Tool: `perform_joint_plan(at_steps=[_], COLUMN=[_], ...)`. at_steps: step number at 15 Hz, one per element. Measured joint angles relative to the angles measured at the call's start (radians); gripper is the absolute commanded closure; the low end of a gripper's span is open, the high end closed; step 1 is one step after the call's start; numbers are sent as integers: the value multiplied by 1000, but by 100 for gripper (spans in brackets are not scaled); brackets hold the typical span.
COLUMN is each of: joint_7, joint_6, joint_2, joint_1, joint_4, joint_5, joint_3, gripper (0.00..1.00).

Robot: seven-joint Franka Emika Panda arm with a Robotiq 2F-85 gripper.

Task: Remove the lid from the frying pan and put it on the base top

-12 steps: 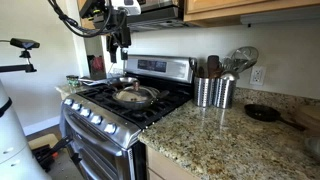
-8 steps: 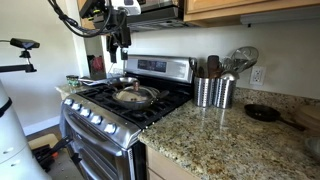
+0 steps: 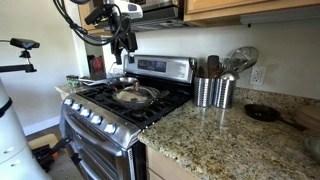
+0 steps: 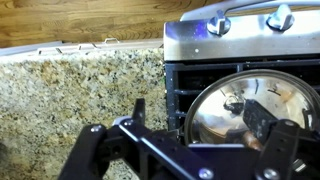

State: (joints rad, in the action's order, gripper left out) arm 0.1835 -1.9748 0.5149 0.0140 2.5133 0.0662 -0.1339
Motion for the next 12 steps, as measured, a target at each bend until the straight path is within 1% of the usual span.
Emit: perform_joint_plan(at_steps=[4, 6, 8, 12], joint_7=[-56, -86, -98, -100], joint_6=[-172, -234, -255, -256], joint_2=[-96, -142, -166, -169], joint_1=[-15, -26, -33, -38], joint_4=[7, 7, 7, 3], joint_5=[-12, -23, -28, -29], joint_3=[12, 19, 22, 24], gripper=[0, 0, 0, 0])
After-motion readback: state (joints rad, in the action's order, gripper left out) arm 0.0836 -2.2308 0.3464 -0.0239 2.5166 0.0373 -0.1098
